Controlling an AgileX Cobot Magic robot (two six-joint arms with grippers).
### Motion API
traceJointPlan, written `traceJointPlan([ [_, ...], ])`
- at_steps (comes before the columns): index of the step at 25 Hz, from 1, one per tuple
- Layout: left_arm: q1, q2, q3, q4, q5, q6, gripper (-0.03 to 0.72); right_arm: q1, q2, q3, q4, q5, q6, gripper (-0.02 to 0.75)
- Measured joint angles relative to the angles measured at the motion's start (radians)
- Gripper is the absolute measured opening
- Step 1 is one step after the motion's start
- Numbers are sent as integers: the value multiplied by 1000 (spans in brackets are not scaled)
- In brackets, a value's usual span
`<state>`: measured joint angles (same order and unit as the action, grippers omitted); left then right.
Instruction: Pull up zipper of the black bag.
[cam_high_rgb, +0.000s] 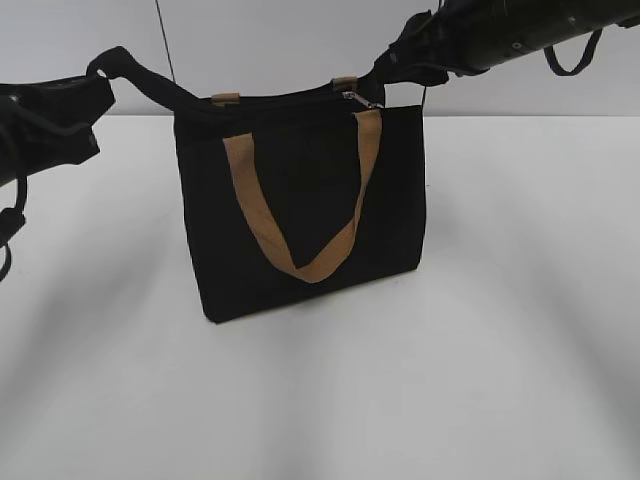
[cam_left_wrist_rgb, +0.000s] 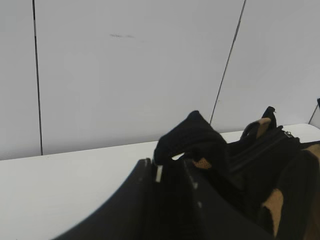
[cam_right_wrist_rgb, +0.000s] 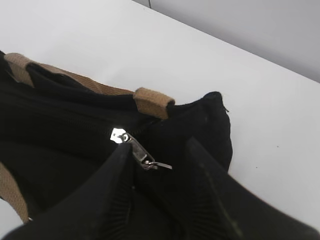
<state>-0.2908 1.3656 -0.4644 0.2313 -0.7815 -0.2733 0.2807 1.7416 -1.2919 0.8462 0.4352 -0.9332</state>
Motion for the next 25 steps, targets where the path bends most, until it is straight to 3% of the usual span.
traceJointPlan([
  [8,0,0,0,-3,58,0,381,0,-54,0,-84,77,0,272],
  [14,0,-21,-32,-21,338,-4,403,-2,-86,0,-127,125,4,272],
  [19,0,-85,-125,-35,709,-14,404,-2,-91,0,-139,140,11,272],
  [25,0,-117,-238,-184,1154,-26,406,-4,-91,0,-161,164,20,272],
])
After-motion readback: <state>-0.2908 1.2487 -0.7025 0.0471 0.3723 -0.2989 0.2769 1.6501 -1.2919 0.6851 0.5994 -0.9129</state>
